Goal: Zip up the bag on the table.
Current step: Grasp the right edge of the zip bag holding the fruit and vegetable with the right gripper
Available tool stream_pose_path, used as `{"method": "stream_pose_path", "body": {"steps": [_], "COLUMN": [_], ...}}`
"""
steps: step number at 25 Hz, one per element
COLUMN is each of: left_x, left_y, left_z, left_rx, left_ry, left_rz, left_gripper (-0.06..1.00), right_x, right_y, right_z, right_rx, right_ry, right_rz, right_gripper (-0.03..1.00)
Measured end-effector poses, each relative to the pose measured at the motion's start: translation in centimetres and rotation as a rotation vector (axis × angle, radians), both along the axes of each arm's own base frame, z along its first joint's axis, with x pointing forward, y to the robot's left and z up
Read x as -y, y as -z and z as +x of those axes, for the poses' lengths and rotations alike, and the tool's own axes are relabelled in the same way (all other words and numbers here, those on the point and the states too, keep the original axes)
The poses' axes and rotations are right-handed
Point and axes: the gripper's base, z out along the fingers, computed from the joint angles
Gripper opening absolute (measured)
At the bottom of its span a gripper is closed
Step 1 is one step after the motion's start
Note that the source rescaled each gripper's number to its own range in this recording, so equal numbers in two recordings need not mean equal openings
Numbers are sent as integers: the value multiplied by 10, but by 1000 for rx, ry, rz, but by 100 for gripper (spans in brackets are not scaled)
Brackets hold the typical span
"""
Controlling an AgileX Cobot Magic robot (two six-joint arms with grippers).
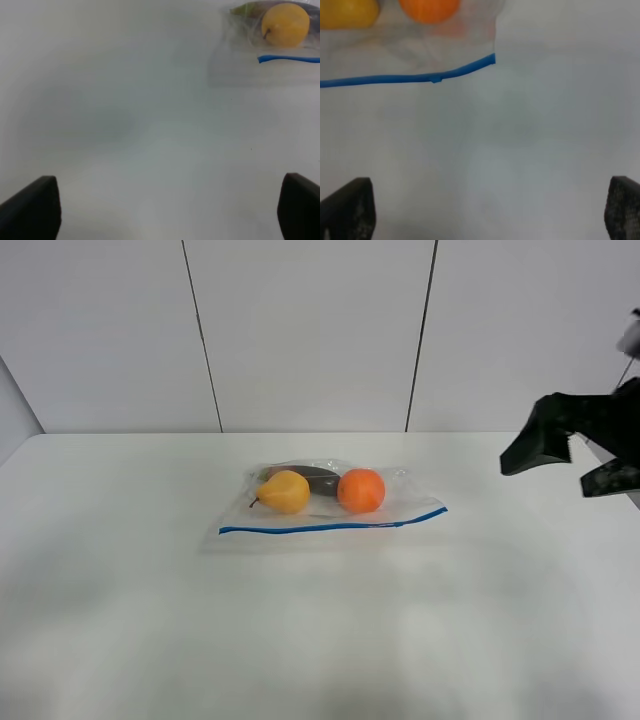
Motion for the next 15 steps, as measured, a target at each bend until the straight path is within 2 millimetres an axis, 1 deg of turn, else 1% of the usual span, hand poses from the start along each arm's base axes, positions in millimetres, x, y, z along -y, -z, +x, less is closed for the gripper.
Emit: {"method": "stream_pose_path", "body": {"steps": [5, 8, 9, 12, 15], "left_x": [0, 0, 0, 0, 0], "left_y": [0, 0, 0, 0, 0], "left_z": [0, 0, 0, 0, 0], "left_rx": [0, 0, 0, 0, 0], "left_ry": [0, 0, 0, 0, 0], "left_rz": [0, 0, 0, 0, 0], "left_gripper": [100, 100, 100, 100, 100], "right_x": [-5, -9, -10, -14, -16], "right_y": [50, 79, 89, 108, 118], "right_z": [56, 84, 91, 110, 123], "right_rx": [-159, -225, -250, -287, -296], "right_ry": [-34, -49, -49, -60, -69], "right_rz": [57, 103, 119, 171, 227], "right_gripper": [100, 97, 96, 93, 90]}}
